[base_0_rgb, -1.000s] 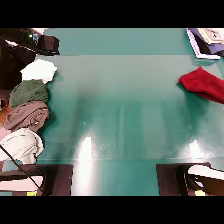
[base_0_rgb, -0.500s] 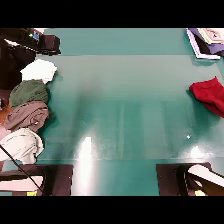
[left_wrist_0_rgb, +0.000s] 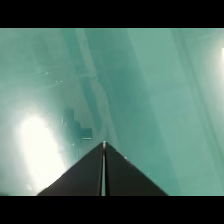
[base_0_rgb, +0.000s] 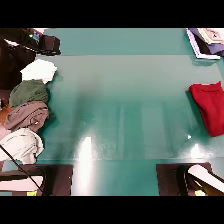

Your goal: Fold the shirts.

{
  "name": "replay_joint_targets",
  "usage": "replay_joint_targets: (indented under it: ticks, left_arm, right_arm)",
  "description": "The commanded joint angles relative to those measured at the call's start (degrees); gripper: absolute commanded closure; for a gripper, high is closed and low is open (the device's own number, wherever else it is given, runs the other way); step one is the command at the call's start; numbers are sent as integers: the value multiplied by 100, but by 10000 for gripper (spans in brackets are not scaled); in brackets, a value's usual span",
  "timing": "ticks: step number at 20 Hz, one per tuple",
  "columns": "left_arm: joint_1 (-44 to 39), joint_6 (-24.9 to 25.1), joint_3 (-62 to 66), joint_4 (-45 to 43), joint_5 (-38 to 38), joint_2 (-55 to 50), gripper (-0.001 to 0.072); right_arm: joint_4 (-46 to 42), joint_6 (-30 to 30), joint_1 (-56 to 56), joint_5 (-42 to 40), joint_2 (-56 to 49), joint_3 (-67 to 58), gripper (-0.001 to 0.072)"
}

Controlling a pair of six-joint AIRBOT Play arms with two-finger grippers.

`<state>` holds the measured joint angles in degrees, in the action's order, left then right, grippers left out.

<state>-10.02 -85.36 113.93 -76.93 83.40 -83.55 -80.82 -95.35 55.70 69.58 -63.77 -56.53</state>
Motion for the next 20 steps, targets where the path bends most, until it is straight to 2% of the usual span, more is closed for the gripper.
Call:
replay_joint_targets:
  ticks: [1, 2, 3, 7, 10, 11, 12, 13, 20]
  left_arm:
    - [2, 35, -2, 0, 20, -2, 681]
    - [0, 33, -2, 0, 13, -2, 681]
    - [0, 31, -2, 0, -4, -2, 681]
    - [2, 28, -2, 4, -142, -2, 681]
    - [0, 26, -2, 11, 9, 11, 681]
    - [2, 24, -2, 11, -44, 9, 681]
    - [2, 24, -2, 9, -101, 11, 681]
    - [2, 26, -2, 9, -166, 11, 681]
    - [2, 24, -2, 11, -498, 9, 681]
  right_arm:
    - [-1886, -103, -22, 756, 15, -389, 83]
    - [-2144, -131, -22, 855, 17, -603, 96]
    - [-1996, -131, -24, 831, 22, -791, 129]
    - [105, -98, -463, 581, 20, -1329, 149]
    - [621, -55, -1445, 605, 20, -1508, 165]
    - [621, -52, -1823, 605, 22, -1552, 267]
    - [610, -52, -2225, 605, 22, -1611, 523]
    - [612, -59, -2577, 599, 22, -1657, 691]
    - [601, -55, -4677, 354, 17, -1733, 693]
